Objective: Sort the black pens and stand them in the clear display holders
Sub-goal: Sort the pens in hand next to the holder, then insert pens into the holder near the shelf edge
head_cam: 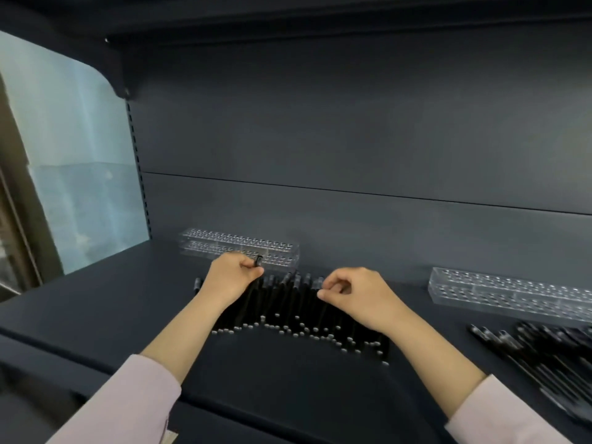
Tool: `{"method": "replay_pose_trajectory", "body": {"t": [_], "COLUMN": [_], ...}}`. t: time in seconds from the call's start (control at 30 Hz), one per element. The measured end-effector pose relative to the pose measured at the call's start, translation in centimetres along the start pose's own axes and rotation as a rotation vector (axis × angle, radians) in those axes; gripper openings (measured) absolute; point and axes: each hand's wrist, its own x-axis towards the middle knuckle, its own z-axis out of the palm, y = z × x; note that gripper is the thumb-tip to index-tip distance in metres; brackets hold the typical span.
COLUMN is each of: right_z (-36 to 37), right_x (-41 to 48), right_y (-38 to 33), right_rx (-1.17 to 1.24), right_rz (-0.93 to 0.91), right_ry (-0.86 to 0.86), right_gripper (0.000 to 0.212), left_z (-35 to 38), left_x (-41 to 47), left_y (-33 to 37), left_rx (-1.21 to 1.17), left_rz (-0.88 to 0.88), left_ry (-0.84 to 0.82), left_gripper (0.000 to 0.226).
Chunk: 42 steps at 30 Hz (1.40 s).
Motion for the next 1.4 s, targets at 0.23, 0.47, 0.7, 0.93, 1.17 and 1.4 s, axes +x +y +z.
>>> {"method": "replay_pose_trajectory", "body": {"t": [0.23, 0.47, 0.7, 0.93, 1.17, 1.4], "right_z": [4.9, 6.4, 6.5, 6.1, 6.9, 7.1], "right_x": [2.5, 2.8, 3.0, 4.6, 5.1, 4.9], "right_y": [-1.6, -1.1, -0.7, -1.2, -1.2, -0.7], "right_rx": [-0.122, -0.236, -0.250, -0.203, -0.211, -0.184], "right_rz": [0.010, 0.029, 0.012, -0.004, 0.006, 0.005], "right_ry": [0.015, -0.008, -0.004, 0.034, 0.013, 0.014], "right_gripper": [0.023, 0.032, 0.031, 0.023, 0.020, 0.021], "left_z": [1.0, 2.1, 1.5, -0.7, 0.6, -0.3], "left_x": [3.2, 3.3, 2.8, 1.1, 0.6, 1.5], "left_y": [-3.3, -4.4, -4.3, -4.3, -4.7, -5.0], "left_rx": [0.177, 0.332, 0.388, 0.459, 0.425, 0.363], "left_rz": [0.123, 0.282, 0.258, -0.093, -0.144, -0.135], "left_ry": [-0.092, -0.032, 0.012, -0.140, -0.195, -0.187], "left_gripper": [0.039, 0.032, 0.044, 0.095, 0.115, 0.098]}}
